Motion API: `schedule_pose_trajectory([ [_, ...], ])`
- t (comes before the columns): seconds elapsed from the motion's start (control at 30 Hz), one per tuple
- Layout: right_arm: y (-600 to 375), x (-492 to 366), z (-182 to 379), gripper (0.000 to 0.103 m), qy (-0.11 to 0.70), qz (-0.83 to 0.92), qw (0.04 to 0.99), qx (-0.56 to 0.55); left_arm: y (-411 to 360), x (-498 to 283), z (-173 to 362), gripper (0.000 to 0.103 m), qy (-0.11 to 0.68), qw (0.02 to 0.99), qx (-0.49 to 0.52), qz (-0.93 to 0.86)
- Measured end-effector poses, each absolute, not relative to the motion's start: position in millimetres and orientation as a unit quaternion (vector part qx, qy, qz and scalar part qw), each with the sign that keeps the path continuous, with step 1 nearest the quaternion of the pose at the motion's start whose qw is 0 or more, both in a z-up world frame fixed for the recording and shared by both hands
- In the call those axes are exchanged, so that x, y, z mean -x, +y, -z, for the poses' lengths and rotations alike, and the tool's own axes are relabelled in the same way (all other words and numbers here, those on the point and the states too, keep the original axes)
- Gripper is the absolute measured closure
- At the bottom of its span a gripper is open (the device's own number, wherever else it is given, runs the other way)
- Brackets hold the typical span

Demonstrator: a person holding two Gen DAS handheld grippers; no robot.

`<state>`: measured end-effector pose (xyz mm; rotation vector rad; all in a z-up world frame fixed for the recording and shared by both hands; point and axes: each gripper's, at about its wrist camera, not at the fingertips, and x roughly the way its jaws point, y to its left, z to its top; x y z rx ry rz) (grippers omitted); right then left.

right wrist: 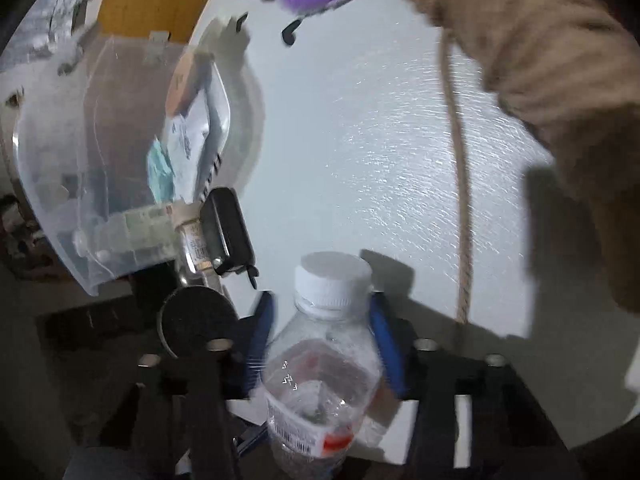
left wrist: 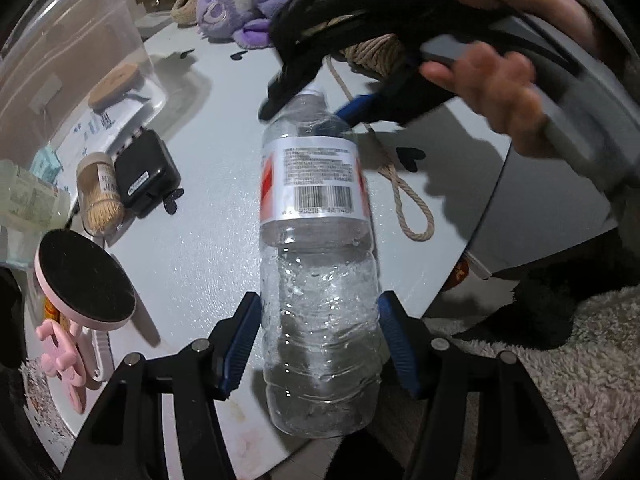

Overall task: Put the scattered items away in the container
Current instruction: 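Close the left tool on the bottle body while the right tool grasps near its cap, then lift the water bottle with both tools and carry it over the container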

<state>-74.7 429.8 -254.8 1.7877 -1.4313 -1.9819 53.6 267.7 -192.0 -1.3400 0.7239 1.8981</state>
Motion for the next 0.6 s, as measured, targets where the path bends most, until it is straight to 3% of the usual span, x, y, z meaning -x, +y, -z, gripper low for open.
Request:
schedule_pose_trajectory([
  [0.2,417,80,207,0.067,-0.405,0.726,0.082,-0.549,250,-43,181,0.043,0.244,0.336,0.494,-0.764],
  [0.43,387,82,100,0.069,-0.250,0.824,0.140,-0.489,248,-24,165,0.043,0.199,0.319,0.438,-0.817],
  [0.6,353,70,58,0.069,-0.108,0.868,0.147,-0.461,255,-4,166,0.043,0.167,0.312,0.413,-0.839],
])
